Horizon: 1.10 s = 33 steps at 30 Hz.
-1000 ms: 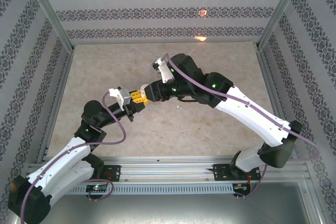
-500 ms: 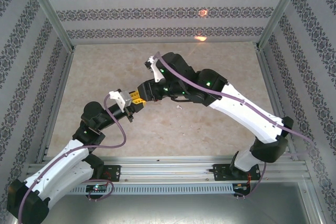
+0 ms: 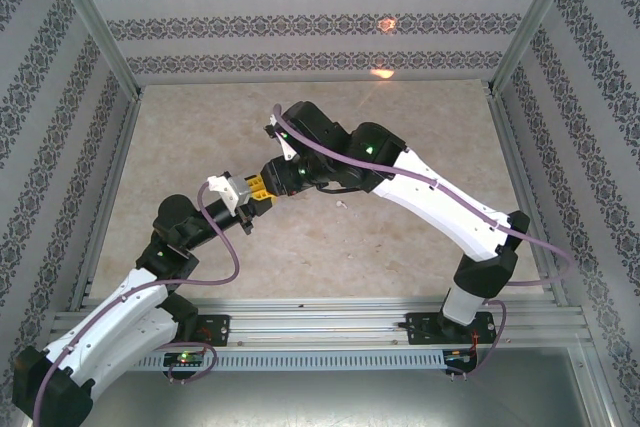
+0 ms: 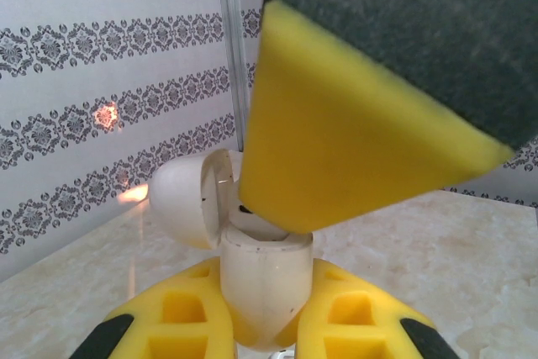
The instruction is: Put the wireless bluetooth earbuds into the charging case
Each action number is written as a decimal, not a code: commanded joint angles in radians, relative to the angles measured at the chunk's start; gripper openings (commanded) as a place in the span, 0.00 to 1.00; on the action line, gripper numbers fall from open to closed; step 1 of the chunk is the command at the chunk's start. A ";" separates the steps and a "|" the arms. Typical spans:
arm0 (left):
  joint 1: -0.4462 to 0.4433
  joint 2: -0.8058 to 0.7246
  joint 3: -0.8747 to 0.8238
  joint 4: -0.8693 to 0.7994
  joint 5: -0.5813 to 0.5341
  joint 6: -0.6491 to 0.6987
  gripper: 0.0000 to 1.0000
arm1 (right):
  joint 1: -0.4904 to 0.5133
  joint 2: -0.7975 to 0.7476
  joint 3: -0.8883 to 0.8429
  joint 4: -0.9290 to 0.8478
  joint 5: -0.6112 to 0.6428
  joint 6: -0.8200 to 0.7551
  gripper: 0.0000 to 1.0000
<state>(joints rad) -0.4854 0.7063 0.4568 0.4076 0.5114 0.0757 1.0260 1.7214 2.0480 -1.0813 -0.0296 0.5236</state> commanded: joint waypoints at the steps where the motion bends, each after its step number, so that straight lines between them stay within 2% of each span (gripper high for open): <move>1: -0.015 -0.015 0.025 -0.003 0.004 0.024 0.00 | 0.013 0.015 0.028 -0.045 0.023 -0.021 0.33; 9: -0.016 -0.014 0.023 -0.001 0.016 0.018 0.00 | 0.010 0.006 0.028 -0.039 0.021 -0.065 0.21; 14: -0.016 -0.023 0.015 0.008 0.046 0.003 0.00 | -0.011 -0.019 0.004 -0.019 -0.028 -0.114 0.16; 25: -0.015 -0.009 0.000 0.085 0.197 -0.091 0.00 | -0.065 -0.142 -0.159 0.130 -0.206 -0.292 0.13; 33: -0.015 0.038 0.014 0.183 0.291 -0.206 0.00 | -0.089 -0.224 -0.267 0.210 -0.329 -0.440 0.13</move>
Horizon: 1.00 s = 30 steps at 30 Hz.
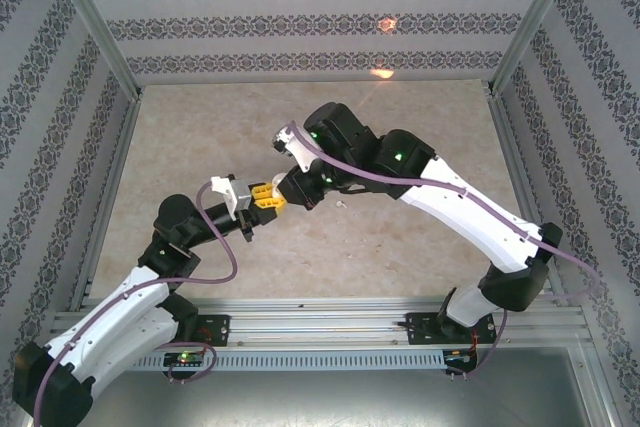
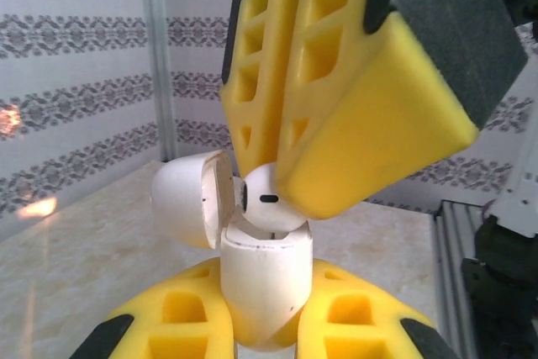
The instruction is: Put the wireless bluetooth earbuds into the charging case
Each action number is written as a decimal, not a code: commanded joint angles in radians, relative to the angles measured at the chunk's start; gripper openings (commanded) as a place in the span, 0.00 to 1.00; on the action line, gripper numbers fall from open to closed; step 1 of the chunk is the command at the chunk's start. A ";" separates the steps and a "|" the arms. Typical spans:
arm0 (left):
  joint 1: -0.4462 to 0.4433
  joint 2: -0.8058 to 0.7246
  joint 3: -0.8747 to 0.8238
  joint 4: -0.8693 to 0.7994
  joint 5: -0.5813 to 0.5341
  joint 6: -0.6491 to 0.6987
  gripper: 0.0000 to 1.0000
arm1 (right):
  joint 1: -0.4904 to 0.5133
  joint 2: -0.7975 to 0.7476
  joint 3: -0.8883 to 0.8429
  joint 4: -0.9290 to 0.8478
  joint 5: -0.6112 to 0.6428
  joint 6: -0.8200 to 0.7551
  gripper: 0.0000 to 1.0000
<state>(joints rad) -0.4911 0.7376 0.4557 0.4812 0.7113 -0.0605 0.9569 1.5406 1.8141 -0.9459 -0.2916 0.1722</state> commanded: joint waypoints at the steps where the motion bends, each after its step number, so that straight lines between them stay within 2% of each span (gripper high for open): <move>1: -0.009 0.016 0.017 0.126 0.101 -0.085 0.00 | -0.025 -0.054 -0.049 0.091 -0.081 -0.099 0.13; 13: -0.009 0.078 0.039 0.210 0.160 -0.183 0.00 | -0.079 -0.090 -0.137 0.161 -0.237 -0.206 0.16; 21: -0.009 0.098 0.054 0.210 0.179 -0.201 0.00 | -0.092 -0.076 -0.118 0.109 -0.224 -0.280 0.21; 25: -0.009 0.104 0.059 0.208 0.181 -0.201 0.00 | -0.093 -0.069 -0.103 0.088 -0.219 -0.292 0.31; 28: -0.009 0.111 0.062 0.203 0.182 -0.199 0.00 | -0.096 -0.079 -0.100 0.101 -0.204 -0.265 0.45; 30: -0.009 0.112 0.063 0.201 0.180 -0.196 0.00 | -0.102 -0.093 -0.101 0.119 -0.186 -0.232 0.50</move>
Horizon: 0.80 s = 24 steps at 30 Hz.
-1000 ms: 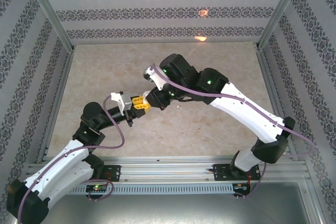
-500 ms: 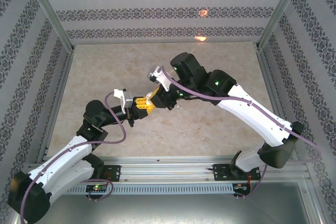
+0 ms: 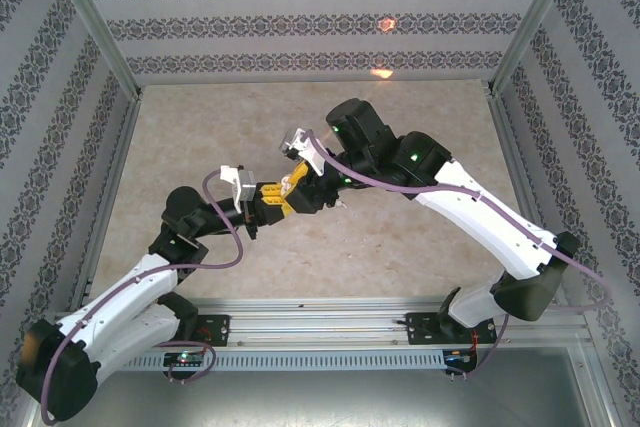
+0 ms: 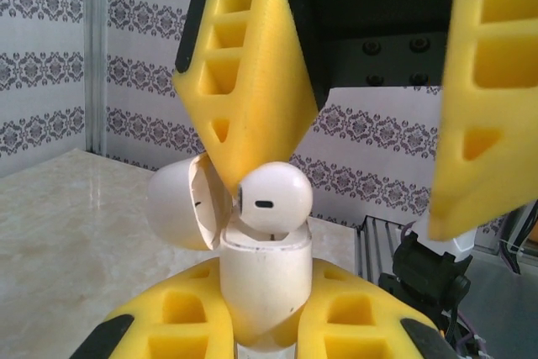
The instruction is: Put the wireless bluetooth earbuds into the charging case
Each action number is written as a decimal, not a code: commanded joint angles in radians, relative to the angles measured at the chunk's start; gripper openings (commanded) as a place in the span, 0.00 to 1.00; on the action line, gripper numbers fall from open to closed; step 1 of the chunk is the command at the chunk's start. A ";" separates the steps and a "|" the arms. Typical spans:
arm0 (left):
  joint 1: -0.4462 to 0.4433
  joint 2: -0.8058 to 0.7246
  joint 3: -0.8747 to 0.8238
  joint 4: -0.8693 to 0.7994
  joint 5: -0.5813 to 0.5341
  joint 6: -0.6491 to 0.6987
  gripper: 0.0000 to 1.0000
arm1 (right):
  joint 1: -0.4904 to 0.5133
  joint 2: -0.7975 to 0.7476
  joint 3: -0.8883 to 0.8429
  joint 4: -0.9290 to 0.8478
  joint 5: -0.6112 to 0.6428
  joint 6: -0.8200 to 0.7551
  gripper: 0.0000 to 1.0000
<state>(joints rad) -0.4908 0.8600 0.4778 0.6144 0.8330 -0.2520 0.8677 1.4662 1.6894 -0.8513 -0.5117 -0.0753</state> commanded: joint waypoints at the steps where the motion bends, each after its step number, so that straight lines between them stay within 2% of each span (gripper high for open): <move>1: -0.010 -0.010 0.040 0.066 0.057 -0.003 0.00 | -0.016 -0.026 0.024 0.035 0.056 0.039 0.51; 8: -0.009 -0.007 0.049 0.028 0.043 0.026 0.00 | -0.026 -0.022 0.107 -0.042 0.152 0.203 0.43; 17: -0.009 -0.010 0.063 -0.035 0.012 0.070 0.00 | -0.022 0.014 0.153 -0.135 0.151 0.365 0.40; 24: -0.011 -0.039 0.076 -0.143 -0.072 0.141 0.00 | 0.047 0.029 0.206 -0.172 0.291 0.482 0.39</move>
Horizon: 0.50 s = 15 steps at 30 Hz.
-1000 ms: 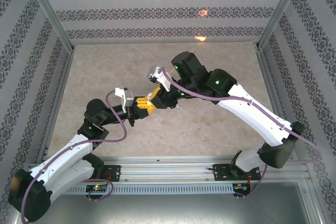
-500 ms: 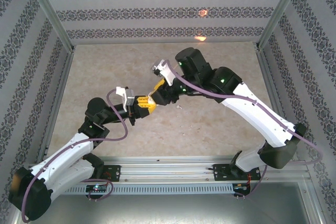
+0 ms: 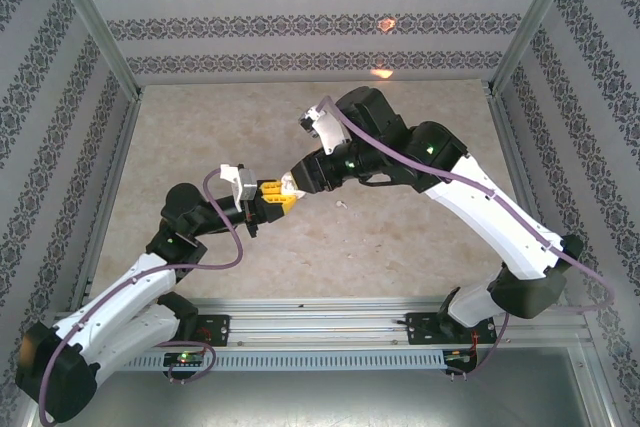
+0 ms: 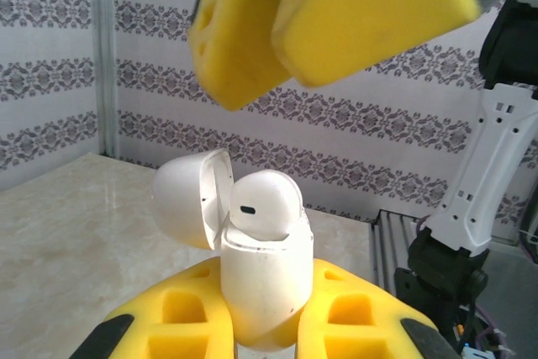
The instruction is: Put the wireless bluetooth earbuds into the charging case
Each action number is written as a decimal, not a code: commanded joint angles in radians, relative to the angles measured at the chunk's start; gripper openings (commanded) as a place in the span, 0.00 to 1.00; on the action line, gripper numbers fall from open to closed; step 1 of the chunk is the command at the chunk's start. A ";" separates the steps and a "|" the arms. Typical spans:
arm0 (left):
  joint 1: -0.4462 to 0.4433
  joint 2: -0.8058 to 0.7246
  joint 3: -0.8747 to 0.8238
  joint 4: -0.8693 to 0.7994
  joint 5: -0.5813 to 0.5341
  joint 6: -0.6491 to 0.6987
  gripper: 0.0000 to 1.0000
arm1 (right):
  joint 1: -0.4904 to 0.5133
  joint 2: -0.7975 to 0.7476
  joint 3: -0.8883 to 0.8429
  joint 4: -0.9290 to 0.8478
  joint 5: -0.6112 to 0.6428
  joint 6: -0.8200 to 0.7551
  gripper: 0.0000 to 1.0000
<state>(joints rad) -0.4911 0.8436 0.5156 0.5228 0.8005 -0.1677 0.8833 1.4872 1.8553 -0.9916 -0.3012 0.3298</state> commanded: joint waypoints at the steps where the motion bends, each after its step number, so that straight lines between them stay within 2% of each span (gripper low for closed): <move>1: -0.010 -0.025 0.041 -0.062 -0.051 0.065 0.00 | 0.044 0.018 0.049 -0.037 0.096 0.083 0.39; 10: -0.013 -0.055 0.051 -0.130 -0.114 0.134 0.00 | 0.103 0.132 0.171 -0.148 0.206 0.148 0.38; 15: -0.017 -0.076 0.049 -0.166 -0.166 0.172 0.00 | 0.108 0.171 0.195 -0.154 0.214 0.185 0.37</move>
<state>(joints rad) -0.4919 0.7891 0.5331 0.3908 0.6746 -0.0479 0.9798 1.6417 2.0144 -1.1152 -0.1265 0.4732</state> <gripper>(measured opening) 0.143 0.375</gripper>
